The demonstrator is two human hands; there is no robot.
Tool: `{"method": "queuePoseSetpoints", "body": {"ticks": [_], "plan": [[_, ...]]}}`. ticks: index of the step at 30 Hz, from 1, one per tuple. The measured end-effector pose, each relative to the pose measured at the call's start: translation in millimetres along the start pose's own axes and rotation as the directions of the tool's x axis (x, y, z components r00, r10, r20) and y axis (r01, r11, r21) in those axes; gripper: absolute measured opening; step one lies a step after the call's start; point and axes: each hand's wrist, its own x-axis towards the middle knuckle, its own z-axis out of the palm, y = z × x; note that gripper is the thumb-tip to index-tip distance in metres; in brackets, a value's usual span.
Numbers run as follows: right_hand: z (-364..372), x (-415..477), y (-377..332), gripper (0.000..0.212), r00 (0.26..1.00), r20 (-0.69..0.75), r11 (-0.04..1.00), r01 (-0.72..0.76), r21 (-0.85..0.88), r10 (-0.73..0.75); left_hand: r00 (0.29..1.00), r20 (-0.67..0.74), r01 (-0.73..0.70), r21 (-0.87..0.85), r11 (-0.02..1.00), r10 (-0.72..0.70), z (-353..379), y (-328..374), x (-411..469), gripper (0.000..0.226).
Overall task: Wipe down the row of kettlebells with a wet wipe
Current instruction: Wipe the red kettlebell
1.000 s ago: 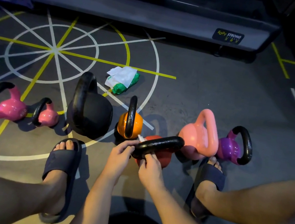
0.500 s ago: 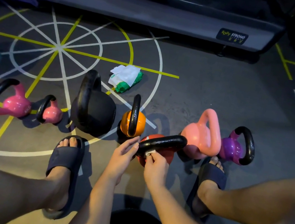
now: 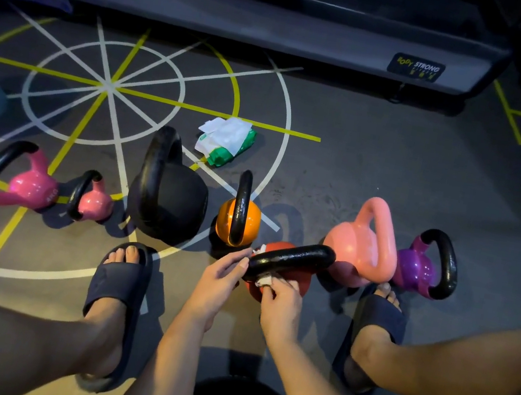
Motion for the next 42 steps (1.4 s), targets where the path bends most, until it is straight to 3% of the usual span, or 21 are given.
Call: {"method": "queuePoseSetpoints", "body": {"ticks": [2, 4, 8, 10, 11, 12, 14, 16, 18, 20, 21, 23, 25, 27, 28, 30, 32, 35, 37, 39, 42], "plan": [[5.2, -0.4, 6.1, 0.024, 0.981, -0.001, 0.958, 0.190, -0.216, -0.194, 1.000, 0.002, -0.004, -0.005, 1.000, 0.004, -1.6, -0.8, 0.9, 0.032], [6.6, 2.7, 8.3, 0.022, 0.965, -0.002, 0.927, 0.249, -0.281, -0.261, 1.000, 0.003, -0.001, 0.000, 1.000, 0.001, -1.0, -1.4, 0.6, 0.034], [8.6, 6.3, -3.8, 0.026, 0.998, -0.008, 0.993, 0.055, -0.103, -0.056, 1.000, 0.000, -0.004, 0.020, 1.000, 0.004, -0.3, -0.1, -2.0, 0.033], [6.6, 8.1, -11.9, 0.023, 0.989, 0.014, 0.983, -0.150, 0.101, 0.150, 1.000, 0.002, 0.000, 0.019, 1.000, 0.000, -0.7, 0.1, -1.9, 0.031], [4.5, 9.7, -13.5, 0.021, 0.965, 0.065, 0.929, -0.262, 0.262, 0.254, 1.000, 0.005, 0.004, 0.014, 1.000, -0.004, -0.8, 1.1, -2.2, 0.030], [2.0, 11.3, -15.0, 0.020, 0.928, 0.148, 0.815, -0.372, 0.444, 0.343, 1.000, 0.006, 0.009, 0.006, 1.000, -0.009, -0.7, 1.7, -2.6, 0.030], [-2.3, 16.0, -19.0, 0.022, 0.839, 0.324, 0.440, -0.514, 0.736, 0.437, 1.000, -0.001, 0.015, -0.002, 1.000, -0.015, -0.4, 1.7, -2.0, 0.028], [-9.6, 17.0, -23.3, 0.025, 0.794, 0.426, 0.112, -0.516, 0.849, 0.433, 1.000, -0.013, 0.013, -0.006, 1.000, -0.013, 0.2, 1.5, -2.4, 0.027], [-17.8, 14.8, -23.9, 0.030, 0.792, 0.473, -0.060, -0.490, 0.870, 0.386, 1.000, -0.019, 0.006, -0.011, 1.000, -0.007, 1.2, 0.2, -2.7, 0.027], [-22.4, 15.2, -21.1, 0.031, 0.792, 0.490, -0.162, -0.464, 0.871, 0.364, 1.000, -0.022, 0.009, -0.021, 1.000, -0.010, 2.1, -0.5, -2.7, 0.028], [-22.8, 15.9, -18.7, 0.030, 0.792, 0.489, -0.179, -0.456, 0.872, 0.365, 1.000, -0.019, 0.010, -0.027, 1.000, -0.010, 2.3, -0.2, -2.7, 0.029], [-21.2, 15.9, -16.9, 0.028, 0.815, 0.460, -0.065, -0.469, 0.881, 0.354, 1.000, -0.014, 0.014, -0.031, 0.999, -0.015, 1.4, -0.3, -1.7, 0.029], [-16.3, 11.1, -17.1, 0.025, 0.862, 0.411, 0.255, -0.486, 0.836, 0.297, 1.000, -0.006, 0.017, -0.026, 1.000, -0.017, -0.4, 0.1, -0.8, 0.028], [-11.1, 4.7, -18.2, 0.021, 0.909, 0.325, 0.630, -0.415, 0.656, 0.260, 1.000, -0.003, 0.023, -0.024, 0.999, -0.023, -1.8, 0.7, -0.4, 0.028], [-8.7, 3.5, -16.8, 0.021, 0.932, 0.263, 0.760, -0.356, 0.545, 0.248, 1.000, -0.002, 0.023, -0.024, 0.999, -0.023, -2.0, 1.2, -0.2, 0.029], [-4.8, 2.9, -11.0, 0.024, 0.974, 0.141, 0.917, -0.215, 0.337, 0.177, 1.000, 0.003, 0.018, -0.020, 1.000, -0.018, -1.6, 2.6, -0.4, 0.031], [1.0, 3.2, -5.3, 0.023, 0.995, 0.089, 0.995, -0.061, 0.079, 0.054, 1.000, 0.006, 0.016, -0.021, 1.000, -0.015, -1.4, 3.3, 0.0, 0.033], [10.5, 1.3, -1.9, 0.022, 0.997, 0.042, 0.997, -0.072, -0.017, 0.073, 1.000, 0.000, 0.008, -0.018, 1.000, -0.008, -0.2, 4.2, -2.6, 0.034], [10.8, 5.3, -6.8, 0.021, 0.964, 0.054, 0.940, -0.268, 0.212, 0.262, 1.000, -0.010, 0.009, -0.014, 1.000, -0.009, 0.5, 4.8, -3.5, 0.032], [4.2, 10.2, -12.4, 0.019, 0.881, 0.248, 0.691, -0.471, 0.548, 0.404, 1.000, -0.012, 0.009, -0.018, 1.000, -0.009, 1.1, 4.2, -3.7, 0.030], [-11.9, 14.2, -21.2, 0.025, 0.816, 0.447, 0.246, -0.548, 0.799, 0.367, 1.000, -0.018, 0.010, -0.026, 1.000, -0.010, 1.9, 3.4, -3.8, 0.029]]}}
